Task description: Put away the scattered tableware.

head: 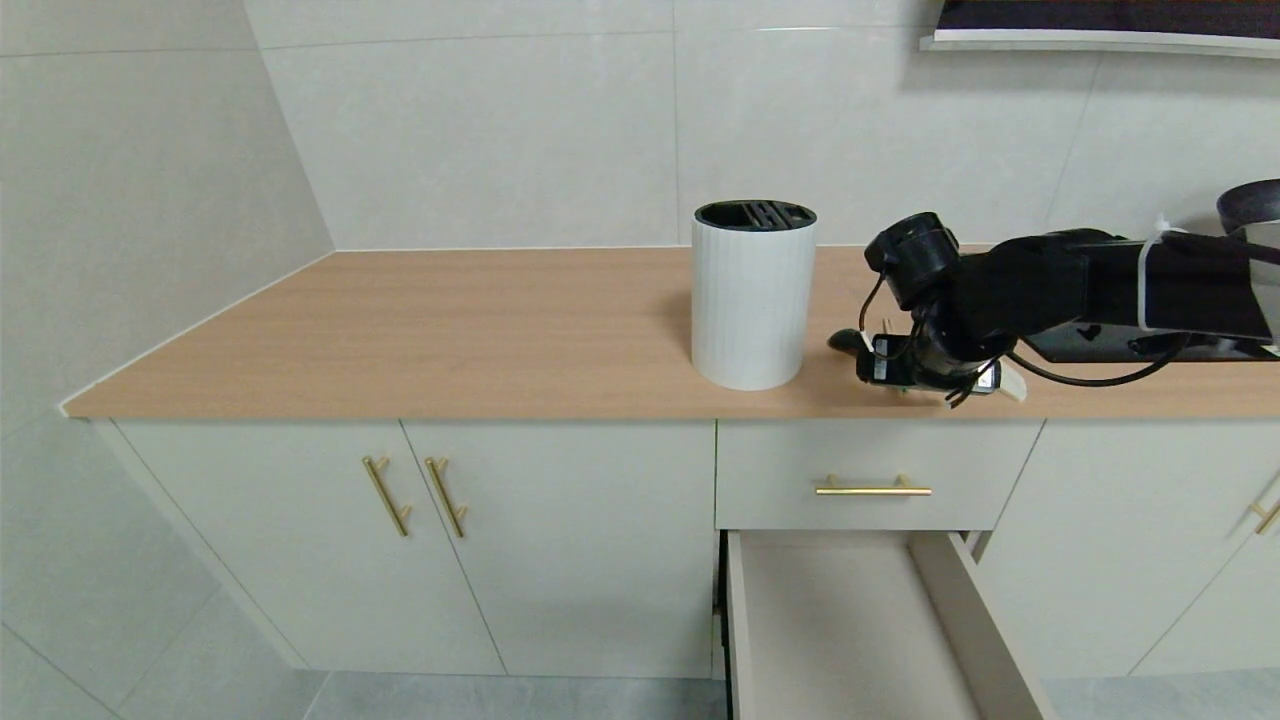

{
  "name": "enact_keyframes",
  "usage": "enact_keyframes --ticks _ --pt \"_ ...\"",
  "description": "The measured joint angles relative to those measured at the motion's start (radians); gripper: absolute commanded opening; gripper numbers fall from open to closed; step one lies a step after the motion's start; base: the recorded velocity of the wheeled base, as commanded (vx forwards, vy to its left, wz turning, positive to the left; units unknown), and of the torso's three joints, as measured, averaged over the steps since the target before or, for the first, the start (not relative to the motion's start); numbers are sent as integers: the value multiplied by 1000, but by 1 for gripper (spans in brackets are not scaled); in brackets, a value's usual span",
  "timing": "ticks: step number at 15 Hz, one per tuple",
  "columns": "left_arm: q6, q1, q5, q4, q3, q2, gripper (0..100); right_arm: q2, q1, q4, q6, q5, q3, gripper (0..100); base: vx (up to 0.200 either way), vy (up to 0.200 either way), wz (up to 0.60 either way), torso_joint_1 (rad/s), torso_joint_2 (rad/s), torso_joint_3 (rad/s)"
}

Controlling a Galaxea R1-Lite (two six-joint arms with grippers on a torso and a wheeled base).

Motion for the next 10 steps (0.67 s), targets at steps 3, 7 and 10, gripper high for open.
enact_keyframes --ticks 3,7,10 --pt "0 0 -1 0 0 0 100 24 -5 -3 1 0 -11 100 0 0 0 0 0 0" --pt "0 0 0 0 0 0 100 45 -18 -10 2 1 -25 100 0 0 0 0 0 0" --pt "0 0 0 0 0 0 100 60 -30 -13 4 2 -36 100 0 0 0 0 0 0"
